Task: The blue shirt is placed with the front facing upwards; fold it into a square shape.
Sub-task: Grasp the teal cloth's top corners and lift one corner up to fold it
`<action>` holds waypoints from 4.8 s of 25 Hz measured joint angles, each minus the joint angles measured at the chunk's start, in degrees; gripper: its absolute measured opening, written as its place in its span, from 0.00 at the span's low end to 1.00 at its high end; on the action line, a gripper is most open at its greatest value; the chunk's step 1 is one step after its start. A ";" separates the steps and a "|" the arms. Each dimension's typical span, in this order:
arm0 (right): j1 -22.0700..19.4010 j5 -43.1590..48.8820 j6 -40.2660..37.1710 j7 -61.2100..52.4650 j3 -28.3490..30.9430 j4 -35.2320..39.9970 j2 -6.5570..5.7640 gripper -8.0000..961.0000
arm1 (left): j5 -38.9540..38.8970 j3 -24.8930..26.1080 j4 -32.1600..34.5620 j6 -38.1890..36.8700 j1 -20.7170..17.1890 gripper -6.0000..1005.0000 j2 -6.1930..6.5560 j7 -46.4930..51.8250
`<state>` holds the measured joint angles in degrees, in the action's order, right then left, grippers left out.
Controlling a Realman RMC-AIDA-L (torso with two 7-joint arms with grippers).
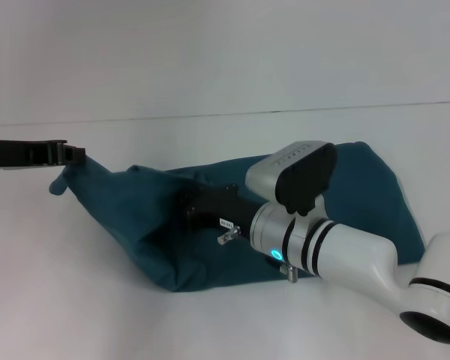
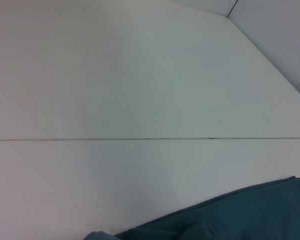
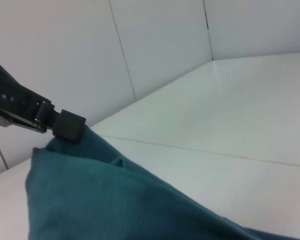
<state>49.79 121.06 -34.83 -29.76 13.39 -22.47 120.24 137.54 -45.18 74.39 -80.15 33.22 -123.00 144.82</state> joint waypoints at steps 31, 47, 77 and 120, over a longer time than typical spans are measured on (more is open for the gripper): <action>-8.93 4.50 -14.54 -16.06 2.66 10.28 -0.60 0.03 | -0.28 1.00 -4.57 3.76 -1.66 0.02 -0.05 -3.06; -10.11 4.42 -17.11 -22.03 1.51 14.08 -0.66 0.03 | -0.23 3.02 -4.77 3.59 -5.79 0.04 0.37 -3.52; -16.48 0.40 -27.92 -30.88 3.78 32.31 -0.84 0.04 | 14.77 -45.17 8.10 5.85 2.95 0.68 -1.32 1.58; -16.56 0.23 -27.91 -31.85 4.03 32.11 -0.81 0.05 | 26.12 -29.87 -2.46 5.29 5.02 0.05 -0.78 11.72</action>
<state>33.22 121.28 -62.74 -61.61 17.42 9.64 119.43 163.66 -75.05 71.93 -74.87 38.24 -123.78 156.54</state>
